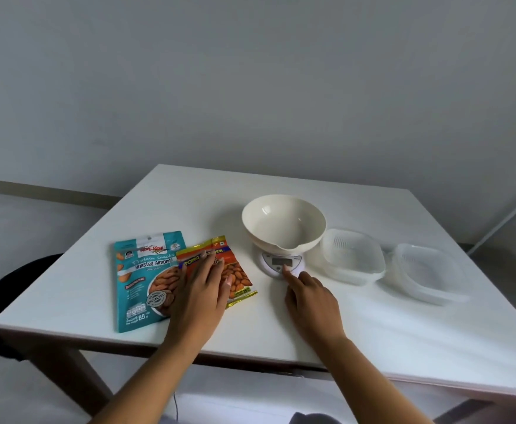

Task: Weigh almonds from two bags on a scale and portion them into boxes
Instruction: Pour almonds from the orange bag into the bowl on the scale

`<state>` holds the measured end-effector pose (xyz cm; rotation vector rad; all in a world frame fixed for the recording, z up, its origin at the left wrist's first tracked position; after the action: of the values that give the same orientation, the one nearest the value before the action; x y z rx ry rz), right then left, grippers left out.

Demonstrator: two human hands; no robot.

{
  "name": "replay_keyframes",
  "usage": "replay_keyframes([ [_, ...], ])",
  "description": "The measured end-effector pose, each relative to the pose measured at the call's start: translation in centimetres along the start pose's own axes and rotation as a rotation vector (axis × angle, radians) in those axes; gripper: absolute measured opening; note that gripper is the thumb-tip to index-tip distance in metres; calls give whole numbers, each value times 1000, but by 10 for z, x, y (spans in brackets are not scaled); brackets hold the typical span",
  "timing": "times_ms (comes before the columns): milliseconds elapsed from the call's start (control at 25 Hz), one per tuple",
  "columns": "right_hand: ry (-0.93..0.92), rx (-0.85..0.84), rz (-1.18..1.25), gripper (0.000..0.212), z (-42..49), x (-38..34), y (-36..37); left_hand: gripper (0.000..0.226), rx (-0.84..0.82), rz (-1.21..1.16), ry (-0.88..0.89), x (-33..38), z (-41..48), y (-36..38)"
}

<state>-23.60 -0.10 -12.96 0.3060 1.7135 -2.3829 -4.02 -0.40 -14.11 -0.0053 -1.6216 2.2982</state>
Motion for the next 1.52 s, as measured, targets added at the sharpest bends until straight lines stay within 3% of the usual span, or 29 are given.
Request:
replay_keyframes([
  [200,38,-141,63,54,5,2,10,62,-47,-3,28,5,-1,5],
  [320,-3,-48,-4,52,0,-5,-2,60,-33,3,39,5,-1,4],
  [400,16,40,-28,39,-4,-1,-3,59,-34,-2,39,4,-2,4],
  [480,114,55,-17,16,-5,8,-5,59,-27,-3,32,3,-3,4],
  [560,182,40,-3,7,-5,15,-4,59,-21,-10,29,3,-3,3],
  [1120,154,52,-25,11,-7,14,-2,44,63,-45,32,1,-5,1],
  [1240,102,45,110,3,-5,11,-5,41,80,-51,31,2,-4,0],
  [1400,-21,-7,425,16,-4,-23,-5,40,111,-56,47,4,-4,-2],
  [1520,94,-64,592,17,1,-47,13,38,127,-94,45,0,-4,-1],
])
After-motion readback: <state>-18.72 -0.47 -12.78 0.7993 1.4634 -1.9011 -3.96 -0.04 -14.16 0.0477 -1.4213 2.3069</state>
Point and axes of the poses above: each hand's wrist, its own z-axis towards the middle knuckle, its own y-axis out of the palm, x = y × z, the point moved 10 cm from there along z, towards the middle knuckle, and after that the axes turned 11 degrees about y, right-handed, at the moved point
